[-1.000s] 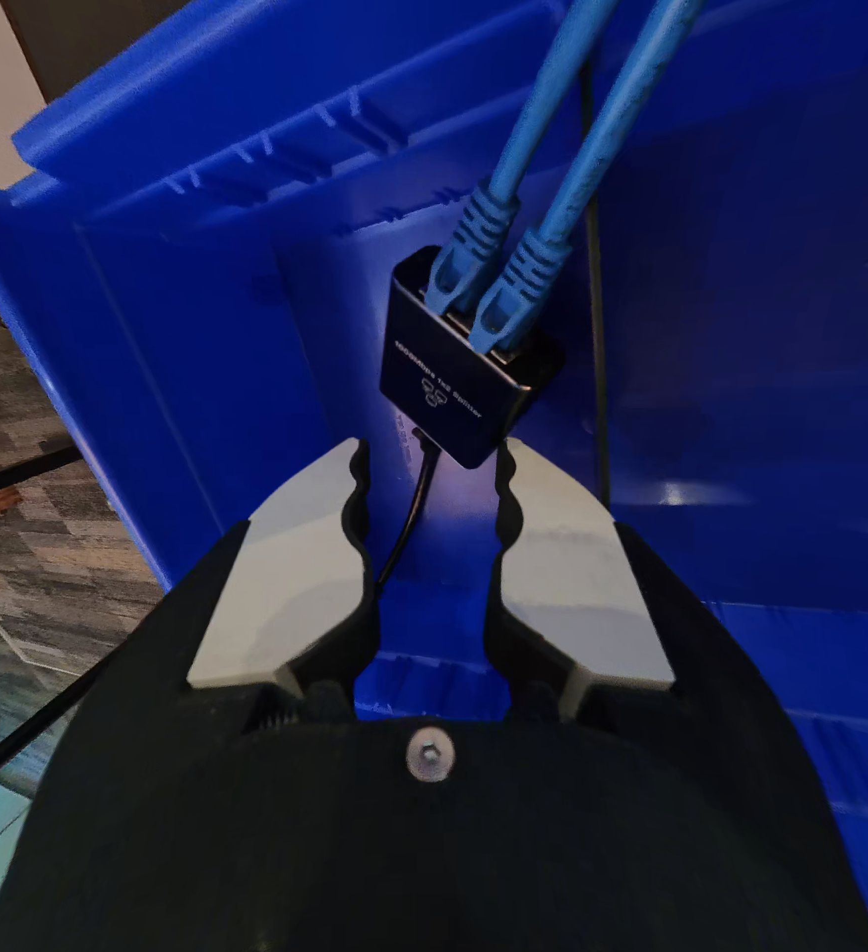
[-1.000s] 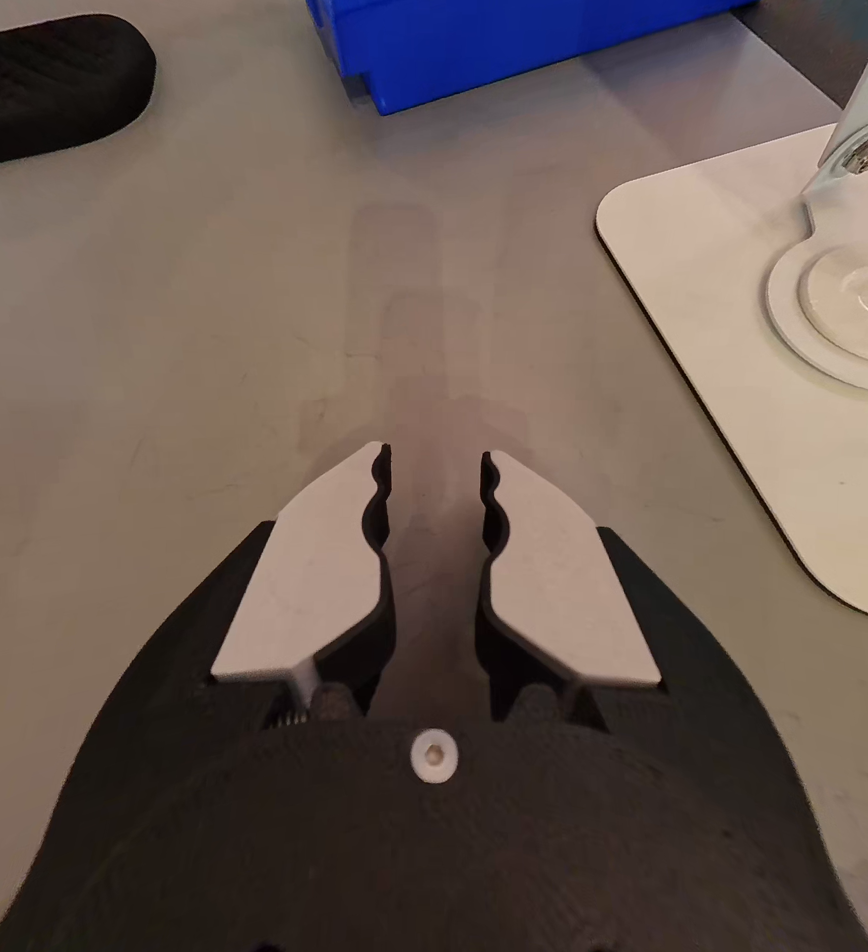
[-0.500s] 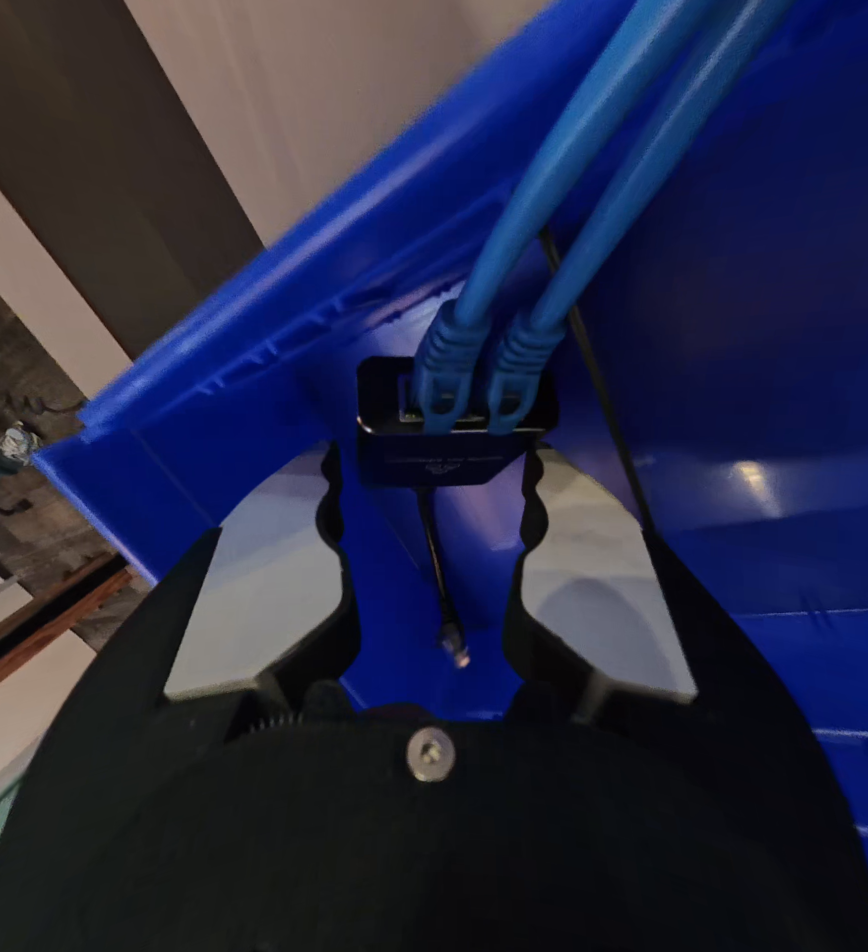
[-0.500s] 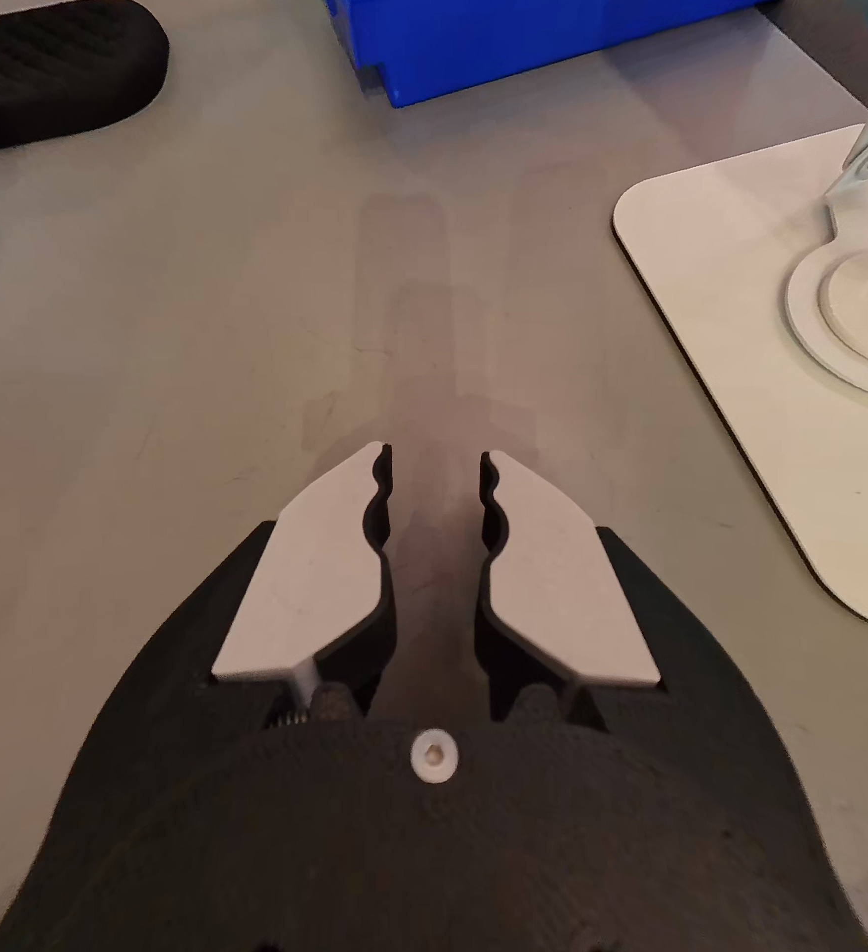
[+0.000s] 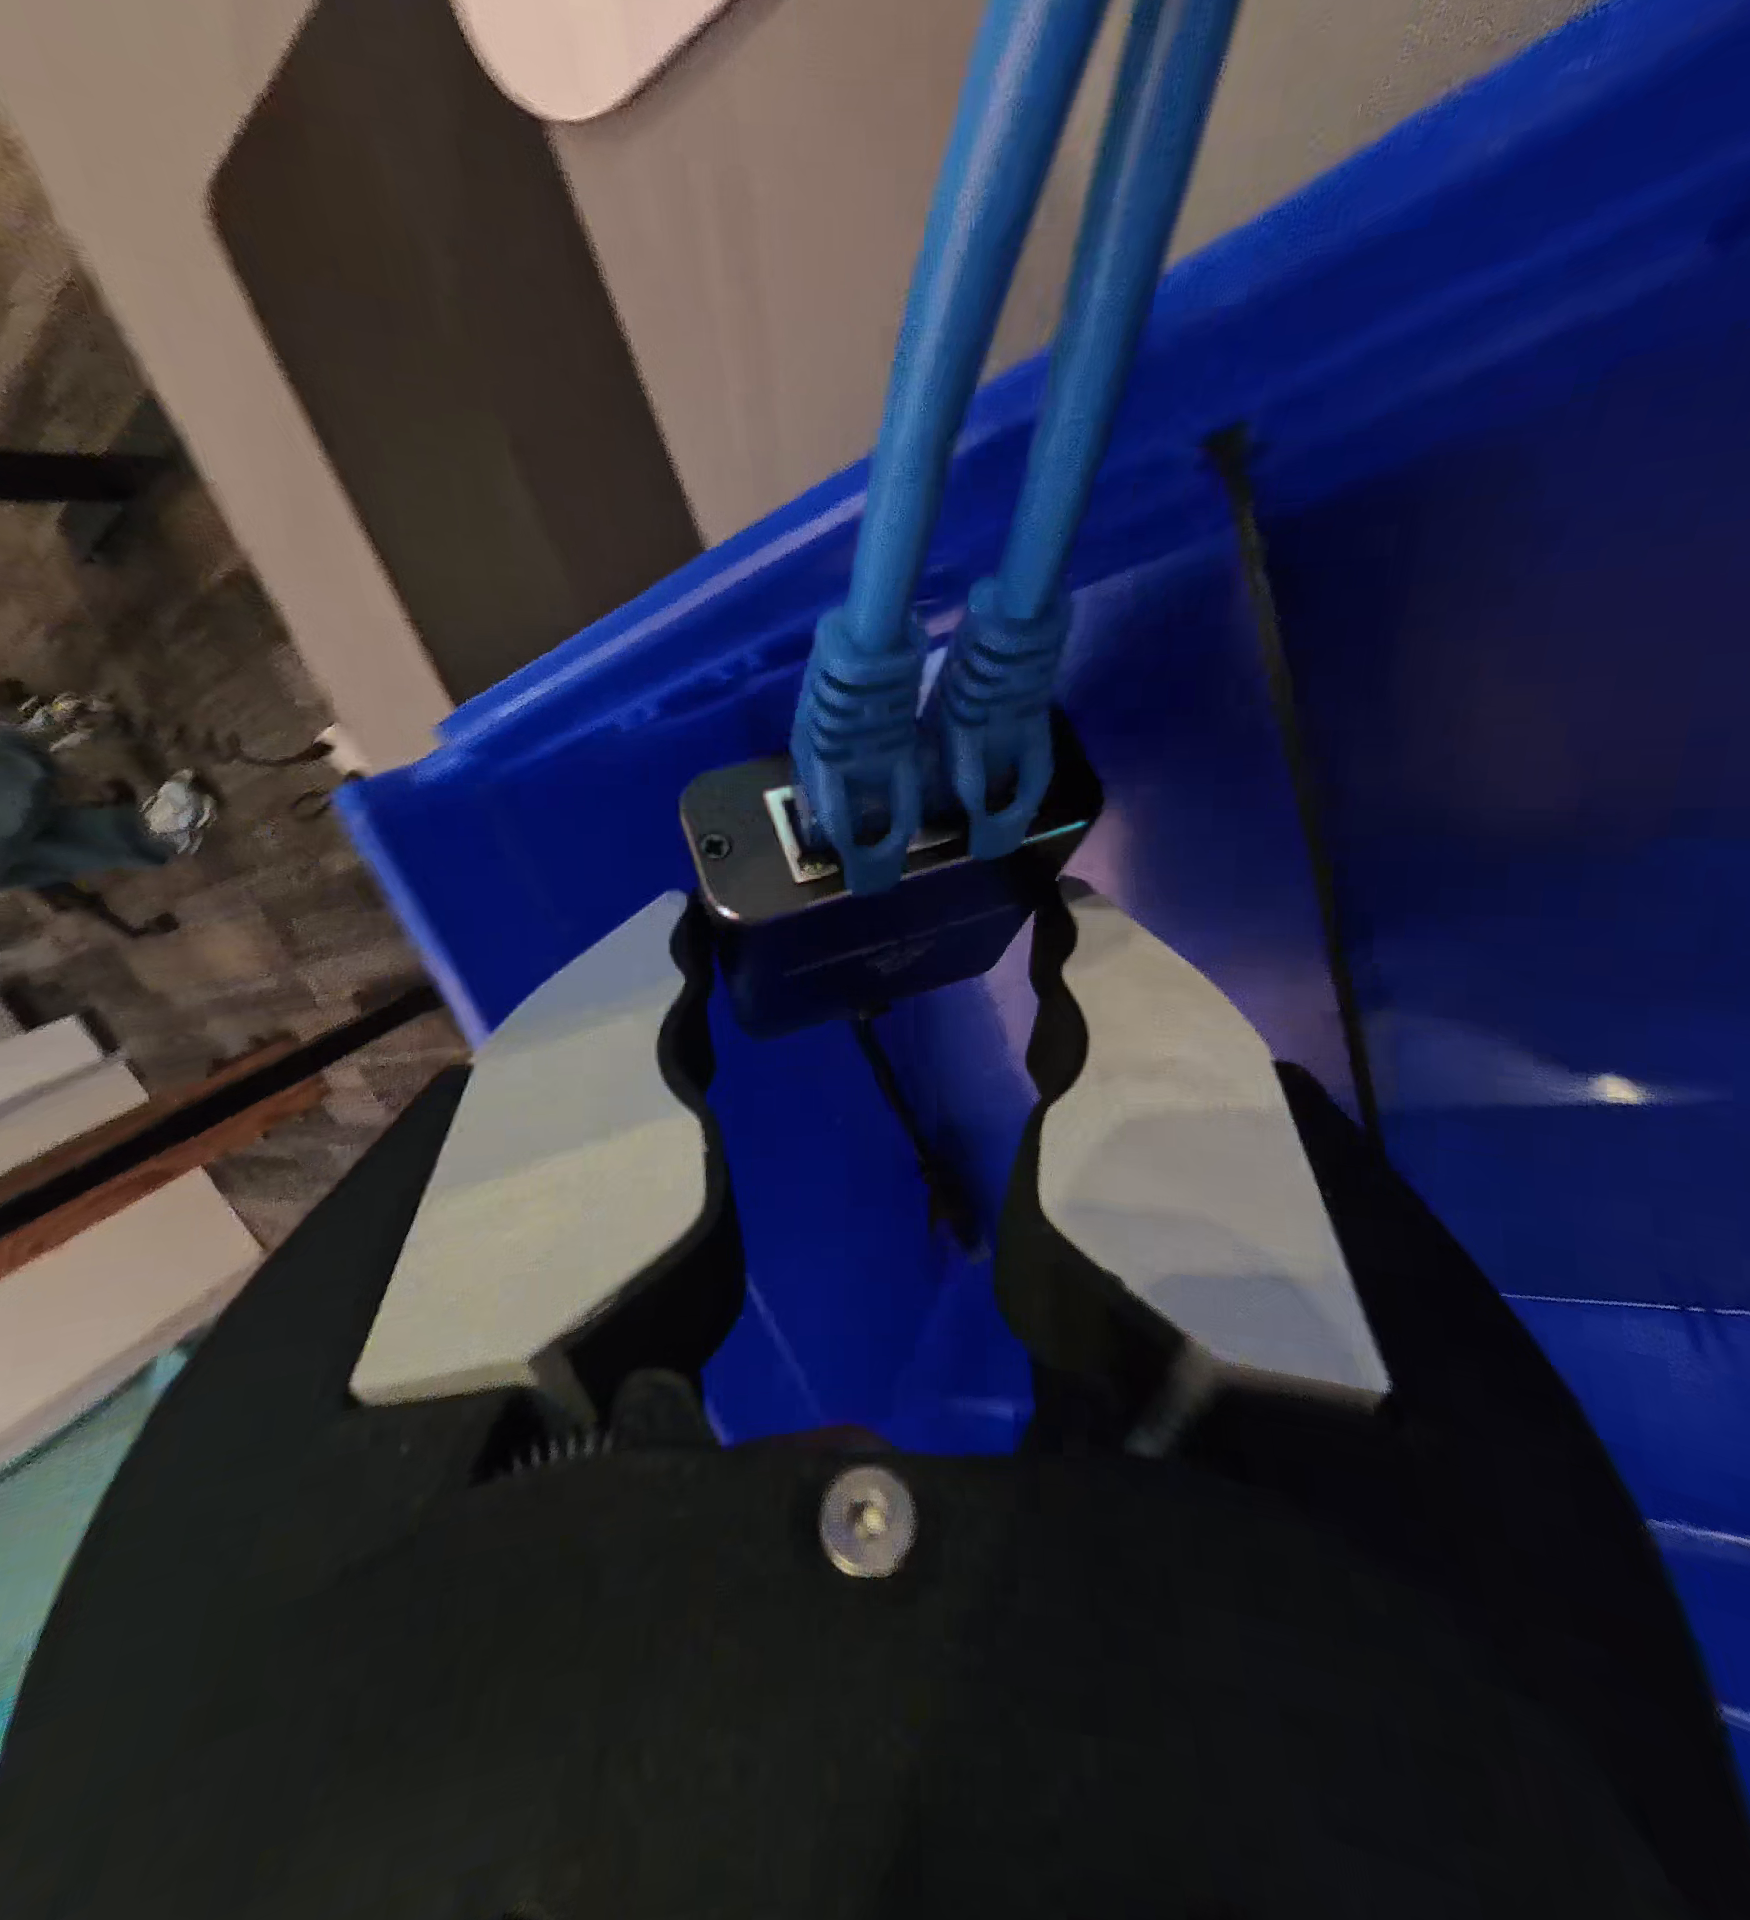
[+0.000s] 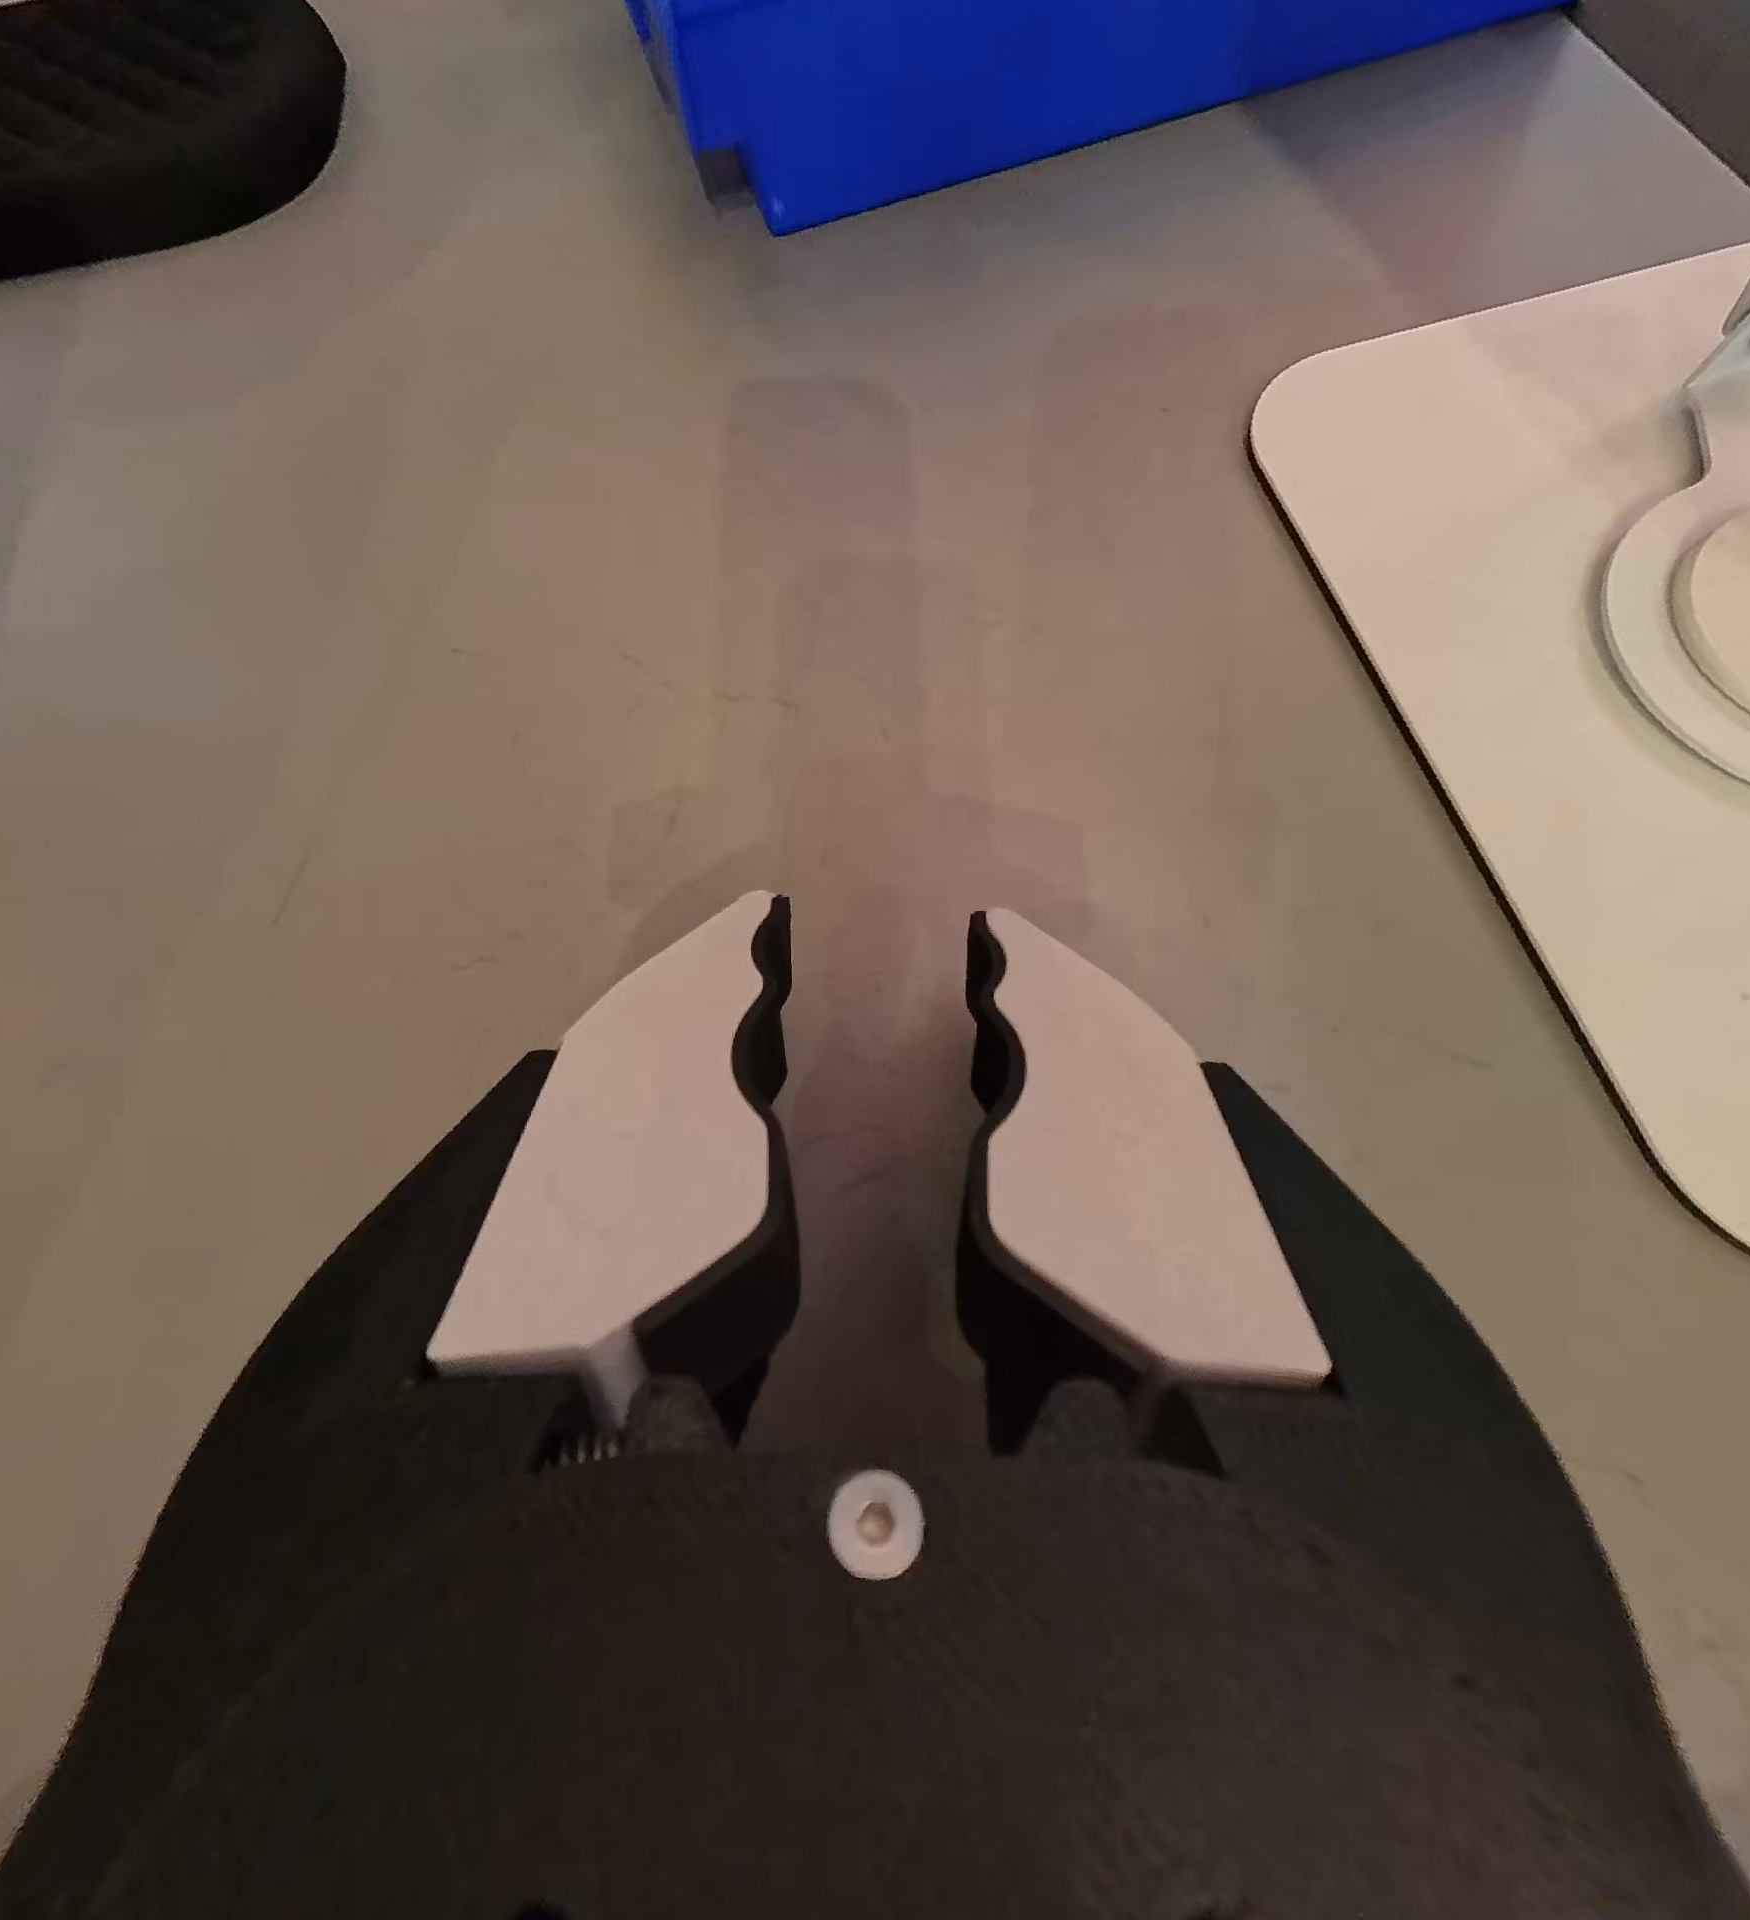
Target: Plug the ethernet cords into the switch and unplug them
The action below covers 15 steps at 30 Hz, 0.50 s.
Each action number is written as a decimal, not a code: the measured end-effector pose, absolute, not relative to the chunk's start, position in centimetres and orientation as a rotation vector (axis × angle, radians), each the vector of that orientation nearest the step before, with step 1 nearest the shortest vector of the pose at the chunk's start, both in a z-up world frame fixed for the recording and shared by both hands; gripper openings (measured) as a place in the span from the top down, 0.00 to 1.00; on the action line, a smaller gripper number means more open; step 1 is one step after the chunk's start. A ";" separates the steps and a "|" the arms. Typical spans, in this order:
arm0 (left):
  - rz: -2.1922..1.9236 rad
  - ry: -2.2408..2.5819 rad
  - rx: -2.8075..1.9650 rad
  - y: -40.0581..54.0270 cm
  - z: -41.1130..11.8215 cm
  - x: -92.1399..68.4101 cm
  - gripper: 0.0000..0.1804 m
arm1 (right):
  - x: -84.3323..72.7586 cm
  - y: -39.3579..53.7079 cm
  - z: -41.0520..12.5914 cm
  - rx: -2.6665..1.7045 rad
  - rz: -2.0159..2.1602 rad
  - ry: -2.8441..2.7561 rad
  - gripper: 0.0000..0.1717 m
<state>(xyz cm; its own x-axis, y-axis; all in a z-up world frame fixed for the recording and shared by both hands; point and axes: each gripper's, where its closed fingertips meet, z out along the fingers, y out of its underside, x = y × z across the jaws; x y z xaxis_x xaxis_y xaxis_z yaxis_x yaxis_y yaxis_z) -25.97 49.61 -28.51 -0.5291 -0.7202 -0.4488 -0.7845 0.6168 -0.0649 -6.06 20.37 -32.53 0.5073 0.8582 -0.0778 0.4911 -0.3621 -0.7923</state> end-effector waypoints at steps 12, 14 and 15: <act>0.367 2.052 -1.419 47.0 -17.2 -31.1 0.68 | -5.9 20.7 -32.5 -2.022 0.605 -1.084 0.79; 0.400 2.028 -1.425 45.7 -15.2 -31.6 0.68 | -5.9 20.7 -32.5 -2.017 0.603 -1.084 0.79; 0.404 2.024 -1.424 44.9 -14.2 -31.7 0.68 | -5.9 20.7 -32.4 -2.010 0.603 -1.080 0.79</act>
<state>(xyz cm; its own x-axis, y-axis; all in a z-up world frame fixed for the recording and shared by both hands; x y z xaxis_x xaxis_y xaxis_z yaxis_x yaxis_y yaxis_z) -31.68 44.89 -14.15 -0.2235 -0.7323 -0.6433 -0.9232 0.3708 -0.1014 -5.90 20.70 -32.40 0.5306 0.8462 -0.0499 0.4864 -0.3521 -0.7997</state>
